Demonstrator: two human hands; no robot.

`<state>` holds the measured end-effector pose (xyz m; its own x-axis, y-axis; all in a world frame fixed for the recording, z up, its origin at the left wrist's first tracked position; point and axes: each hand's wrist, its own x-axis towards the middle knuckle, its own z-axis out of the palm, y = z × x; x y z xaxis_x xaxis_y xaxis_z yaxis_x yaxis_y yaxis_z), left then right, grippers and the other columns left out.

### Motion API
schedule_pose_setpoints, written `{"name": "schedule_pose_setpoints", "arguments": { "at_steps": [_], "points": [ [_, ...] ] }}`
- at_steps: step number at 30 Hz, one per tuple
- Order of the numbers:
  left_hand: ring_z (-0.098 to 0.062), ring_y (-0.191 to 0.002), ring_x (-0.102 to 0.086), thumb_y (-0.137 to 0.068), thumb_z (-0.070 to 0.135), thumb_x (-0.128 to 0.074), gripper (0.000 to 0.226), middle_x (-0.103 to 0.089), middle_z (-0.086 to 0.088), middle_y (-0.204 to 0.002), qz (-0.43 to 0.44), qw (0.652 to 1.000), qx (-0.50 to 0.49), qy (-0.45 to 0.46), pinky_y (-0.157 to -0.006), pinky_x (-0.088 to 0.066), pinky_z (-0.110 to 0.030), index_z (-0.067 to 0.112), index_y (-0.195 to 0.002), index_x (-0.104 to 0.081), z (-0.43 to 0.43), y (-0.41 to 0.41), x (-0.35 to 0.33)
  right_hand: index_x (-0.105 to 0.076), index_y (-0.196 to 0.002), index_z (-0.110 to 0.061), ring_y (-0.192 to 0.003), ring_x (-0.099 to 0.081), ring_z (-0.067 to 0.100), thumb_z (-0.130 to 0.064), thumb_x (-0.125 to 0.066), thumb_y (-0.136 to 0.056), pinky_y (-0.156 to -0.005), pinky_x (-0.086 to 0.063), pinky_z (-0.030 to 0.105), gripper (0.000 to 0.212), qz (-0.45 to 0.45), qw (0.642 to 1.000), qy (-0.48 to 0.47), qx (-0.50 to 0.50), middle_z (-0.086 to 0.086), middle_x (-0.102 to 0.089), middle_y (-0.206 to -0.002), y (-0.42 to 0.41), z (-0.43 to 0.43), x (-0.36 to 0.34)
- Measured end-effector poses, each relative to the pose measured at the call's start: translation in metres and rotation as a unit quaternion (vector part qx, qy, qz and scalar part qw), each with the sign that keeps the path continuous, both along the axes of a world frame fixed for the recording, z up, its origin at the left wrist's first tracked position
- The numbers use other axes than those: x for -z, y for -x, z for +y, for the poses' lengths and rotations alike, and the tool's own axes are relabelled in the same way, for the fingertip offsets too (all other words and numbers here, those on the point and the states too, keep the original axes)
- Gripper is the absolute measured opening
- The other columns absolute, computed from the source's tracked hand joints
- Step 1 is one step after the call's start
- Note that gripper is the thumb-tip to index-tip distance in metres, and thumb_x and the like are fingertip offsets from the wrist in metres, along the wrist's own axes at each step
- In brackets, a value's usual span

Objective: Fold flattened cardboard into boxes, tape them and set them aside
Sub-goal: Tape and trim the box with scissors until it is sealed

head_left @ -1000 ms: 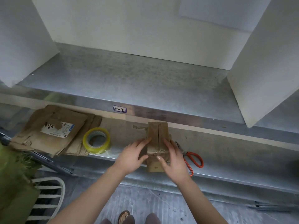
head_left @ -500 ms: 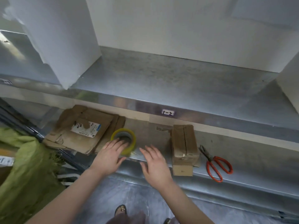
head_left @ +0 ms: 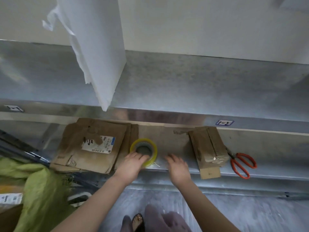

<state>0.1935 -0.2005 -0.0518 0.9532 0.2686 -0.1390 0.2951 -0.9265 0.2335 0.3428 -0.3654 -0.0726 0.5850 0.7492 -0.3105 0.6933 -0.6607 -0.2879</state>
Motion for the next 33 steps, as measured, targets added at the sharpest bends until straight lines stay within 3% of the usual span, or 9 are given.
{"name": "schedule_pose_setpoints", "arguments": {
  "at_steps": [3,5,13,19,24,26,28,30,33],
  "points": [
    [-0.028,-0.129,-0.043,-0.09,0.019,-0.061,0.047,-0.055,-0.004,-0.13,0.004,0.999,0.009,0.033,-0.106,-0.035,-0.035,0.024,-0.134,-0.047,0.006,-0.004,0.001,-0.043,-0.14,-0.04,-0.134,-0.032,0.024,-0.033,-0.044,-0.1,-0.102,-0.029,0.037,0.041,-0.001,1.0,0.001,0.004,-0.004,-0.034,-0.15,-0.005,0.007,-0.002],
    [-0.027,-0.133,-0.037,-0.094,0.023,-0.055,0.044,-0.052,-0.004,-0.134,0.011,0.999,0.006,0.041,-0.106,-0.032,-0.034,0.023,-0.137,-0.045,0.008,-0.005,0.001,-0.052,-0.131,-0.038,-0.13,-0.034,0.023,-0.037,-0.052,-0.095,-0.096,-0.032,0.034,0.036,-0.001,1.0,-0.008,0.01,-0.005,-0.04,-0.141,-0.009,0.011,-0.001],
    [-0.031,-0.134,-0.038,-0.094,0.02,-0.056,0.044,-0.056,-0.004,-0.128,-0.002,0.998,0.04,0.057,-0.111,-0.032,-0.039,0.022,-0.137,-0.048,0.012,-0.005,-0.005,-0.067,-0.097,-0.02,-0.115,-0.041,0.021,-0.035,-0.064,-0.089,-0.084,-0.037,0.031,0.017,0.049,0.997,-0.051,0.0,-0.003,-0.053,-0.108,-0.027,0.004,0.003],
    [-0.019,-0.13,-0.039,-0.097,0.021,-0.051,0.044,-0.048,0.0,-0.139,-0.07,0.99,0.009,0.125,-0.106,-0.029,-0.026,0.024,-0.14,-0.042,0.018,-0.002,-0.028,-0.062,-0.083,-0.025,-0.08,-0.062,0.012,-0.028,-0.068,-0.088,-0.071,-0.047,0.03,0.008,0.123,0.978,-0.146,0.087,-0.007,-0.066,-0.081,-0.023,-0.001,-0.029],
    [-0.01,-0.122,-0.042,-0.099,0.035,-0.04,0.036,-0.05,0.007,-0.13,-0.078,0.984,0.006,0.161,-0.105,-0.029,-0.023,0.028,-0.134,-0.046,0.009,-0.002,-0.045,-0.055,-0.073,-0.033,-0.068,-0.052,0.0,-0.025,-0.071,-0.085,-0.06,-0.037,0.009,0.021,0.108,0.977,-0.153,0.099,-0.013,-0.056,-0.073,-0.016,-0.02,-0.059],
    [-0.006,-0.114,-0.038,-0.096,0.045,-0.037,0.04,-0.045,0.013,-0.12,-0.068,0.982,0.011,0.173,-0.104,-0.031,-0.03,0.031,-0.132,-0.044,0.001,-0.003,-0.052,-0.052,-0.068,-0.037,-0.071,-0.052,0.001,-0.022,-0.071,-0.083,-0.066,-0.036,0.009,0.028,0.114,0.972,-0.178,0.103,-0.012,-0.054,-0.079,-0.014,-0.029,-0.068],
    [-0.005,-0.115,-0.032,-0.092,0.051,-0.048,0.047,-0.038,0.014,-0.119,-0.054,0.983,0.02,0.174,-0.103,-0.028,-0.03,0.031,-0.134,-0.041,-0.007,-0.005,-0.056,-0.054,-0.069,-0.034,-0.073,-0.054,0.004,-0.024,-0.072,-0.082,-0.07,-0.041,0.017,0.025,0.145,0.96,-0.204,0.126,-0.009,-0.058,-0.079,-0.011,-0.038,-0.075],
    [-0.009,-0.118,-0.035,-0.086,0.051,-0.059,0.056,-0.043,0.01,-0.124,-0.068,0.983,0.033,0.168,-0.103,-0.028,-0.029,0.029,-0.134,-0.042,-0.017,-0.009,-0.06,-0.056,-0.069,-0.028,-0.067,-0.055,0.003,-0.03,-0.074,-0.083,-0.065,-0.042,0.013,0.022,0.174,0.944,-0.23,0.162,-0.011,-0.06,-0.07,-0.007,-0.048,-0.08],
    [-0.005,-0.116,-0.039,-0.072,0.066,-0.053,0.07,-0.046,0.017,-0.121,-0.1,0.979,0.023,0.178,-0.098,-0.026,-0.017,0.028,-0.131,-0.046,-0.03,-0.018,-0.067,-0.058,-0.068,-0.024,-0.064,-0.057,0.002,-0.032,-0.075,-0.082,-0.061,-0.042,0.012,0.023,0.15,0.93,-0.27,0.201,-0.009,-0.063,-0.065,-0.006,-0.064,-0.084]
  ]
}}
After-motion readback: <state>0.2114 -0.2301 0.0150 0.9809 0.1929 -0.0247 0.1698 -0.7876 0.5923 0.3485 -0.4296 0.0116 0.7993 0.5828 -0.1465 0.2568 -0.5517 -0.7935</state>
